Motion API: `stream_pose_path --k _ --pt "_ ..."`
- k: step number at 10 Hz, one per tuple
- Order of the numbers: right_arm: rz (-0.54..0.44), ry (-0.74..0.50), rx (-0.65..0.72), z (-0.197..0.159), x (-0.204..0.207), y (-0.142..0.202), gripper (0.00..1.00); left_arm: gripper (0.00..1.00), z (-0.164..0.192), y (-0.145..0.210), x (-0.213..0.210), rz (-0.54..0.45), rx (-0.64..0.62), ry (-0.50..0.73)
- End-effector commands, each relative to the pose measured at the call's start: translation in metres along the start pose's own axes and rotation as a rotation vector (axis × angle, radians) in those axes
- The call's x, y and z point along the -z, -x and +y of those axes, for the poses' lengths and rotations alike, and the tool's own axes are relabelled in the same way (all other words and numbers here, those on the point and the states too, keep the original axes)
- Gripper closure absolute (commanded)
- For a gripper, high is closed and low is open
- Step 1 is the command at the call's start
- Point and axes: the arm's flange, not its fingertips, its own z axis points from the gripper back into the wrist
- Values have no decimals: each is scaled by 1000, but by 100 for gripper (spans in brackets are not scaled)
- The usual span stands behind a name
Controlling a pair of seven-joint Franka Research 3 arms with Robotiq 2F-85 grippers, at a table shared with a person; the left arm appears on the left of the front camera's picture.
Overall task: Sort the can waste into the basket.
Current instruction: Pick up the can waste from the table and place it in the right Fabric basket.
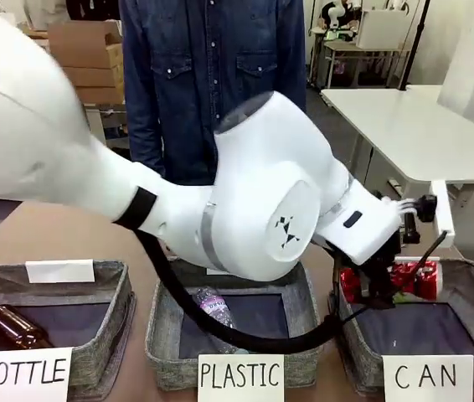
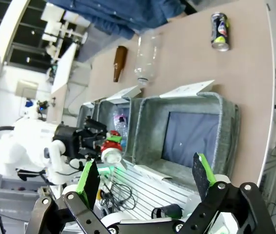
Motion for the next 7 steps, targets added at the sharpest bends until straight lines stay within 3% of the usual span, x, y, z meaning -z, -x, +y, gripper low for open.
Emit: stream_pose_path --k 1,7 --pt "-15 -3 17 2 0 -1 0 60 17 -36 16 11 -62 36" --pt "-15 -3 17 2 0 -1 0 60 38 -29 27 7 -108 59"
